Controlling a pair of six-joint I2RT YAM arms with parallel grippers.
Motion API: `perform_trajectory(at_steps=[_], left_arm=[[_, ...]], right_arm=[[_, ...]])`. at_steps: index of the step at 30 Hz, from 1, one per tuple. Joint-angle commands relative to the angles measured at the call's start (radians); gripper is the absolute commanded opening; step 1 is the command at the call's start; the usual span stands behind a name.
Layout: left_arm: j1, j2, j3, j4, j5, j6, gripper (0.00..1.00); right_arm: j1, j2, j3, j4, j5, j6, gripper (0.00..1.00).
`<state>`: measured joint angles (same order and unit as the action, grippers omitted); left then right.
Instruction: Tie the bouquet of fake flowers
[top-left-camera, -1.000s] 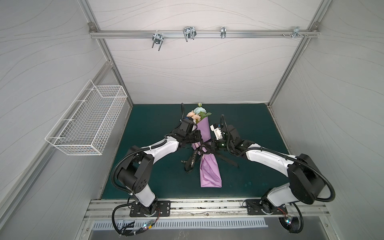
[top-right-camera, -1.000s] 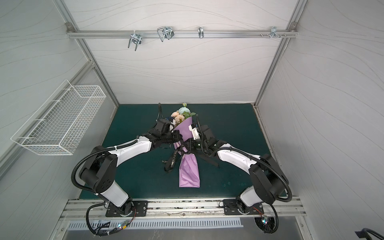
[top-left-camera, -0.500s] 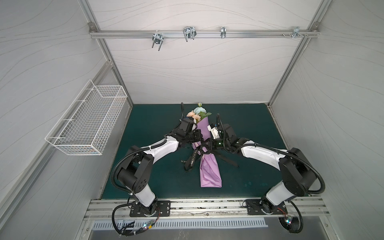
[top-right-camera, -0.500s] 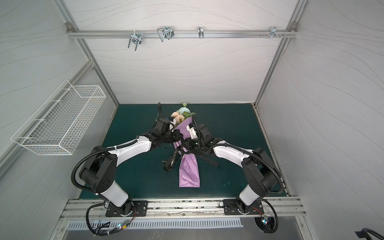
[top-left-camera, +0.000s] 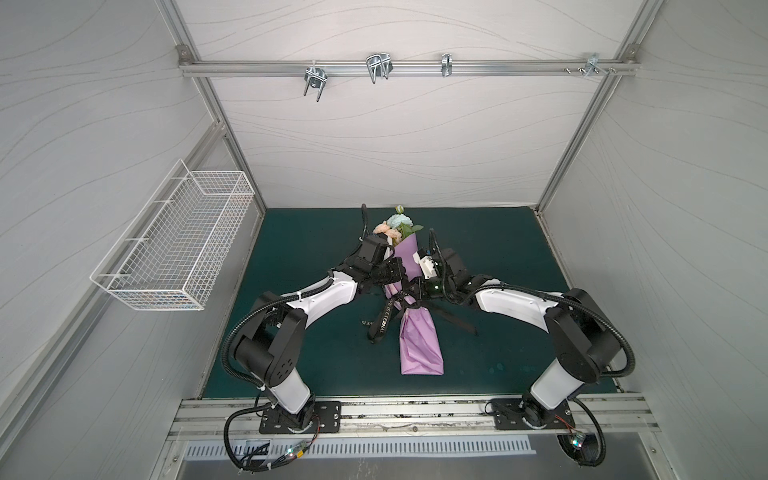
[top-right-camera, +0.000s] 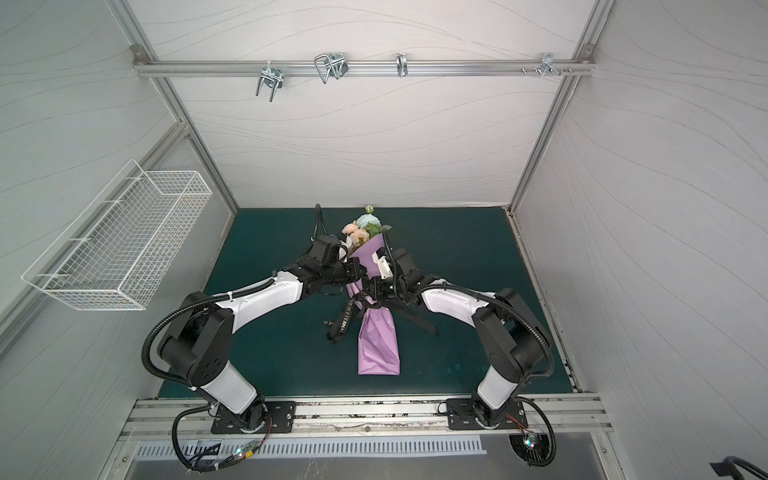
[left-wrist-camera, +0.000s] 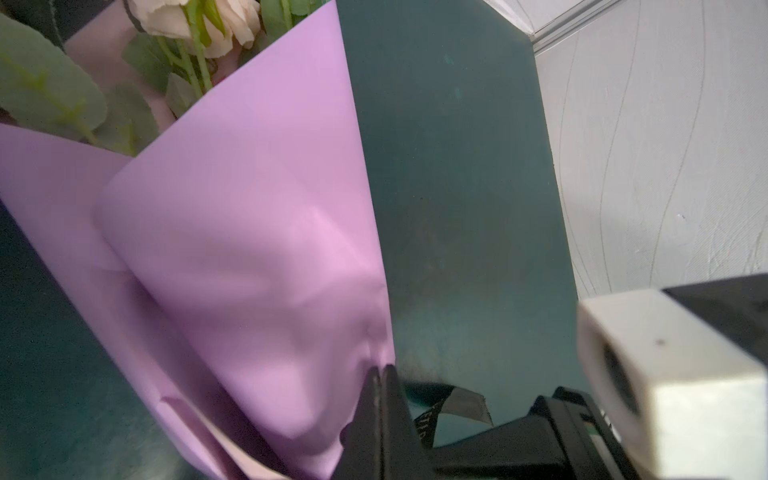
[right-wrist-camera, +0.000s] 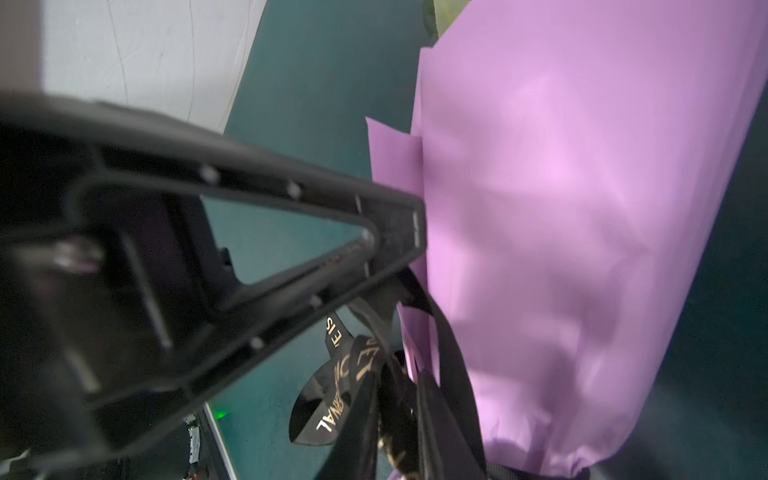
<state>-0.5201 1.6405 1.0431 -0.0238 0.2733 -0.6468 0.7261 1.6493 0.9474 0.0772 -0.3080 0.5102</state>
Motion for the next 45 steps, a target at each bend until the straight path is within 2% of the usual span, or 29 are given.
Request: perform_trajectory(at_steps=[1,11,20,25,33,45], left_arm=[[-0.004,-0.008,0.059,0.049,0.001,-0.022,0.00],[-0.005,-0.019,0.067,0.062,0.004,-0.039,0.00],[-0.014,-0.009,0.043,0.062,0.026,-0.042,0.00],[-0.017,-0.008,0.047,0.061,0.033,-0.046,0.00],[-0.027,-0.006,0.048,0.056,0.034,-0.052,0.00],[-0.036,-0.008,0.051,0.060,0.039,-0.065,0.00]], right_arm=[[0.021,-0.004,-0.026,0.026,-0.010,0.019,0.20],[0.028,-0.024,-0.074,0.036,-0.003,0.025,0.21],[0.005,-0.105,-0.049,0.016,0.074,-0.002,0.31],[0.004,-0.080,-0.036,0.040,0.063,0.009,0.31],[0.022,-0.062,-0.036,0.084,0.044,0.033,0.25],[0.032,-0.011,-0.040,0.105,0.082,0.073,0.26]])
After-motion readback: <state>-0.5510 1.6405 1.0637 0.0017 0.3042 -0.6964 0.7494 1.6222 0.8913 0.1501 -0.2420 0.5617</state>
